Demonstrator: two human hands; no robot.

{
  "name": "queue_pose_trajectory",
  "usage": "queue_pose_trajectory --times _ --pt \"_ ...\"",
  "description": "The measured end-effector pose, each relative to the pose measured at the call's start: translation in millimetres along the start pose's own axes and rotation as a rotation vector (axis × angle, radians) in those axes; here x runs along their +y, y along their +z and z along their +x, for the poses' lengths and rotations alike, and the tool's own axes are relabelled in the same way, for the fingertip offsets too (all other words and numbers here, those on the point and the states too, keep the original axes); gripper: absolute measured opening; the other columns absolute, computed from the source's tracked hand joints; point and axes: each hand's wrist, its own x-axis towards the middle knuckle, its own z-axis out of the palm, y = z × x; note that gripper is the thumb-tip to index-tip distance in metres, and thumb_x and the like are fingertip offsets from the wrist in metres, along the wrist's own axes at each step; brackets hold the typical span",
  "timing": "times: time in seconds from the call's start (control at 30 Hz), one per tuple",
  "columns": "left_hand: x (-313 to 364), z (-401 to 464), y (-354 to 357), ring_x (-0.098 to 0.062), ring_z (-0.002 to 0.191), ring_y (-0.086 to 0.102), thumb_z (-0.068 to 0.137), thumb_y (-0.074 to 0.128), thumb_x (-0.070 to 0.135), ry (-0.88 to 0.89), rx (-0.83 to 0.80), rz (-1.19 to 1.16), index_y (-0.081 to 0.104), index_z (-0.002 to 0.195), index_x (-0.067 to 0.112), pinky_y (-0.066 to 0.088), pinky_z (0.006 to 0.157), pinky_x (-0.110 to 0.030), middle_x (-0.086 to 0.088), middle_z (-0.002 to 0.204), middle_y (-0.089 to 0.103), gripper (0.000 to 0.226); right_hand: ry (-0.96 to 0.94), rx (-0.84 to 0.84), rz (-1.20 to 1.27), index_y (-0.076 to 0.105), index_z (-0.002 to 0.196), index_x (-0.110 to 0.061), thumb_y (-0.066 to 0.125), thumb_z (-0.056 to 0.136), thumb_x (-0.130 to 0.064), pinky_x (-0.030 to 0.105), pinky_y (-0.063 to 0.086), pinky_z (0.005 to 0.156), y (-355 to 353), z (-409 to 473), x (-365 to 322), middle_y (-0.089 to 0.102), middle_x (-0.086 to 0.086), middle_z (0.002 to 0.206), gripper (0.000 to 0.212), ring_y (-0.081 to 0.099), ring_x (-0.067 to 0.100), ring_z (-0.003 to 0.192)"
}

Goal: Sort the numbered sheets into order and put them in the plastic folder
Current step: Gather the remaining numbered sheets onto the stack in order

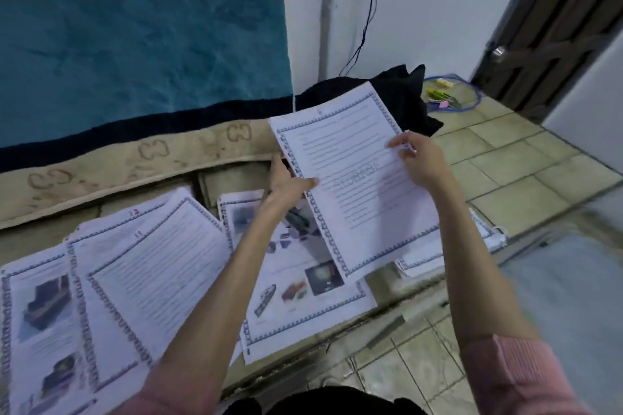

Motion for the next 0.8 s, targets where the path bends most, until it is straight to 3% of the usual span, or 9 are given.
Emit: queue_pose_trajectory --times 0.13,0.2,0.33,0.37,0.43,0.53,0.6,0.67,0.8 --pt "1.2 9.4 89.4 -0.026 0.139 0.030 0.081 0.070 0.007 0.055 0.028 0.075 -0.002 0.149 0.017 0.034 0.110 -0.043 -0.007 0.152 0.029 0.100 0.136 0.077 -0.133 0.062 0.111 -0.016 0.036 0.091 0.002 0.030 0.039 0.069 -36.9 12.5 59.3 0.056 0.016 0.126 0.037 0.057 0.033 0.099" --pt "-3.3 11.7 115.1 -0.023 0.139 0.029 0.082 0.068 0.003 0.122 0.037 0.134 -0.002 0.149 0.018 0.032 0.109 -0.032 -0.004 0.152 0.028 0.098 0.185 0.051 -0.209 0.058 0.118 -0.018 0.036 0.092 0.002 0.036 0.044 0.071 -38.7 15.4 83.7 0.055 0.017 0.126 0.039 0.057 0.033 0.101" --pt "-12.6 10.5 139.5 -0.010 0.118 0.041 0.082 0.062 -0.005 0.248 0.061 0.272 0.010 0.147 0.012 0.032 0.080 -0.008 -0.008 0.137 0.042 0.085 0.174 0.013 -0.295 0.054 0.126 -0.020 0.034 0.090 0.006 0.033 0.041 0.070 -30.2 17.9 112.2 0.054 0.014 0.126 0.047 0.055 0.028 0.099" --pt "-16.4 9.6 143.2 -0.012 0.117 0.042 0.084 0.063 -0.002 0.239 0.064 0.354 0.009 0.148 0.009 0.033 0.081 -0.009 -0.012 0.139 0.042 0.084 0.168 0.001 -0.327 0.053 0.127 -0.020 0.034 0.090 0.007 0.033 0.041 0.072 -25.7 18.3 117.3 0.053 0.013 0.128 0.050 0.054 0.028 0.103" --pt "-26.7 12.6 147.5 -0.024 0.137 0.028 0.088 0.062 0.012 0.199 0.093 0.630 0.002 0.149 0.011 0.032 0.103 -0.027 -0.016 0.151 0.025 0.086 0.151 -0.022 -0.446 0.051 0.129 -0.023 0.035 0.088 0.009 0.037 0.041 0.081 -16.2 18.6 126.6 0.051 0.011 0.132 0.054 0.049 0.029 0.113" --pt "-43.4 21.5 148.4 -0.027 0.146 -0.010 0.099 0.040 0.029 0.164 0.008 0.986 0.001 0.150 0.018 0.001 0.117 -0.046 -0.011 0.158 -0.008 0.065 0.125 -0.020 -0.639 0.047 0.133 -0.027 0.037 0.091 -0.004 0.045 0.030 0.097 -3.1 15.7 135.7 0.037 0.006 0.146 0.049 0.034 0.029 0.129" --pt "-53.7 21.4 148.6 -0.023 0.145 -0.016 0.102 0.023 0.033 0.199 -0.083 1.085 0.003 0.150 0.018 -0.011 0.115 -0.046 -0.007 0.158 -0.010 0.055 0.155 -0.098 -0.610 0.034 0.142 -0.027 0.028 0.099 -0.032 0.052 0.018 0.109 6.9 11.6 138.5 0.023 0.003 0.155 0.044 0.020 0.028 0.141" --pt "-64.4 18.1 148.8 -0.020 0.145 -0.015 0.101 0.015 0.039 0.240 -0.075 1.131 0.000 0.150 0.018 -0.018 0.112 -0.043 -0.005 0.158 -0.009 0.055 0.197 -0.207 -0.570 0.013 0.149 -0.028 0.014 0.096 -0.055 0.055 0.003 0.114 17.9 5.0 142.5 0.006 0.001 0.159 0.059 0.004 0.027 0.146" --pt "-71.3 15.7 149.9 -0.019 0.145 -0.014 0.100 0.015 0.041 0.276 -0.024 1.191 -0.002 0.149 0.018 -0.020 0.110 -0.041 -0.004 0.158 -0.008 0.058 0.169 -0.195 -0.630 -0.002 0.150 -0.027 0.007 0.093 -0.061 0.054 -0.007 0.113 25.2 -1.1 148.6 -0.004 0.003 0.159 0.067 -0.007 0.027 0.146"
